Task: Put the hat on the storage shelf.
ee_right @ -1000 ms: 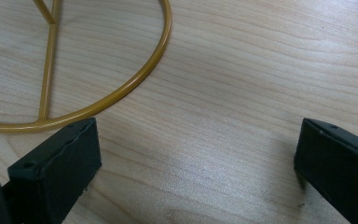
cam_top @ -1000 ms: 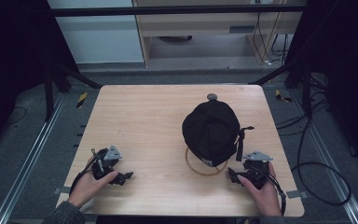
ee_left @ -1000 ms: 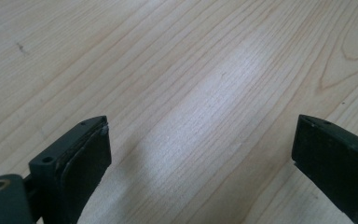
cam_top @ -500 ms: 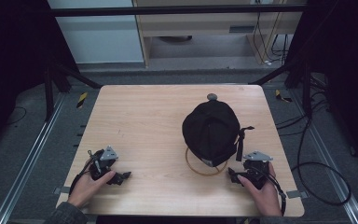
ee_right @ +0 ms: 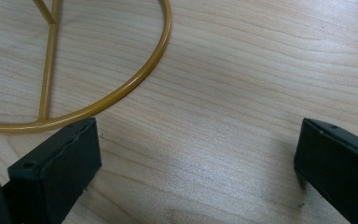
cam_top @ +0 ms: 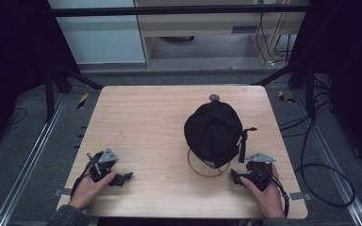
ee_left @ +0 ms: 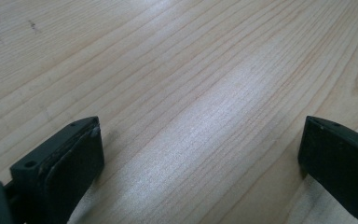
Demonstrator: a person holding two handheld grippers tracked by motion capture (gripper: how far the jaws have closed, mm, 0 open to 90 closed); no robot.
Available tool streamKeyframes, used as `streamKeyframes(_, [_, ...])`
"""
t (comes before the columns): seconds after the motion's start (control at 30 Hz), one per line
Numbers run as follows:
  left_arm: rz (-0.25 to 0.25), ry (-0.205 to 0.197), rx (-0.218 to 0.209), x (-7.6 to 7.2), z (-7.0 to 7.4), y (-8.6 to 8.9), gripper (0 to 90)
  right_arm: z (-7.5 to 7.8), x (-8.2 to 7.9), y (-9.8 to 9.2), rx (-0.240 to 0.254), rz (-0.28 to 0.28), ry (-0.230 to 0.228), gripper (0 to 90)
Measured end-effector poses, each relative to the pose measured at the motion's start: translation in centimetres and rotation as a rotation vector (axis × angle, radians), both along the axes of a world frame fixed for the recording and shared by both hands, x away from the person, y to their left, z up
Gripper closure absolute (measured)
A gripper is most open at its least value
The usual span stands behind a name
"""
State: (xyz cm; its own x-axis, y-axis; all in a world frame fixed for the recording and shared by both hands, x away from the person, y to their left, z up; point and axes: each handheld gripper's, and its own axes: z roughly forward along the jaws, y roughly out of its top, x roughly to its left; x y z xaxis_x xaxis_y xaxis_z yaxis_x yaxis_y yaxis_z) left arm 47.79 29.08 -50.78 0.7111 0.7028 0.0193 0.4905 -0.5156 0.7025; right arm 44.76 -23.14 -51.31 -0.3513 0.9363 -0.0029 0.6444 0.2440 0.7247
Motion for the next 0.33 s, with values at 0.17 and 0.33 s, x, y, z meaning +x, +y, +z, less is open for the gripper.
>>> streamKeyframes(0.17, [-0.001, -0.005, -0.005, -0.04, -0.06, 0.07, 0.0, 0.00, 0.00, 0.00, 0.000, 0.000, 0.000, 0.6])
streamKeyframes(0.33, [0.000, -0.005, -0.004, -0.06, -0.06, 0.06, 0.0, 0.00, 0.00, 0.00, 0.000, 0.000, 0.000, 0.6])
